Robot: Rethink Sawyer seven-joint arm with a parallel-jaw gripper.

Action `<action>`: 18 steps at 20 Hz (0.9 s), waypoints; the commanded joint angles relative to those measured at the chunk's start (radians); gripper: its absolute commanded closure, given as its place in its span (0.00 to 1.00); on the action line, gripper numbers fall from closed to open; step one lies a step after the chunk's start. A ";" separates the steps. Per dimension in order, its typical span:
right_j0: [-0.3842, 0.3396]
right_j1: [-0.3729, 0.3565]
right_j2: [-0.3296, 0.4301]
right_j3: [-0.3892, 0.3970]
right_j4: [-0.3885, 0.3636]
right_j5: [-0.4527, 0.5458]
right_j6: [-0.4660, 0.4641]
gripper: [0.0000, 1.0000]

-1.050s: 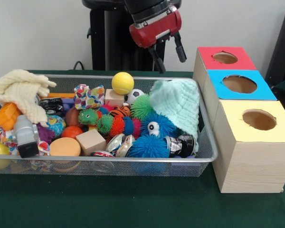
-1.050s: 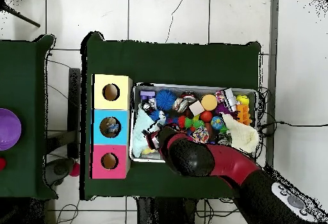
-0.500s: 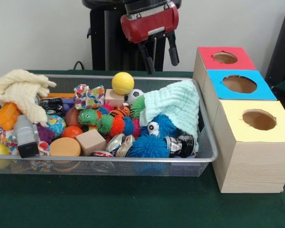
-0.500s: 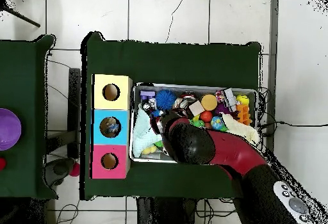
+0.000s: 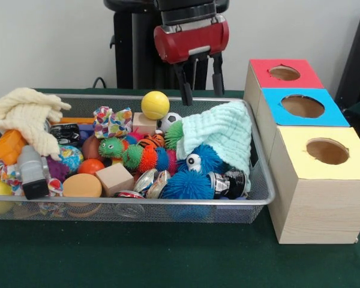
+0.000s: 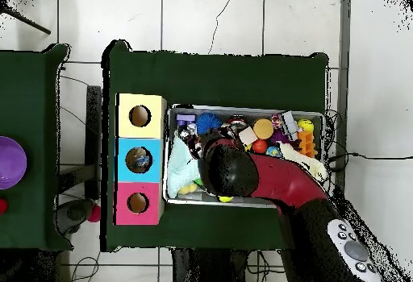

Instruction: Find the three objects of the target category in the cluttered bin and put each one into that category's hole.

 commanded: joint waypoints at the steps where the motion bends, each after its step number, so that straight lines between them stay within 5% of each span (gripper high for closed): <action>1: 0.078 0.071 -0.189 -0.128 -0.047 0.029 0.212 0.00; 7: 0.128 0.114 -0.275 -0.188 -0.177 -0.024 0.109 0.00; 18: 0.052 0.129 -0.201 -0.179 -0.256 -0.018 0.068 0.00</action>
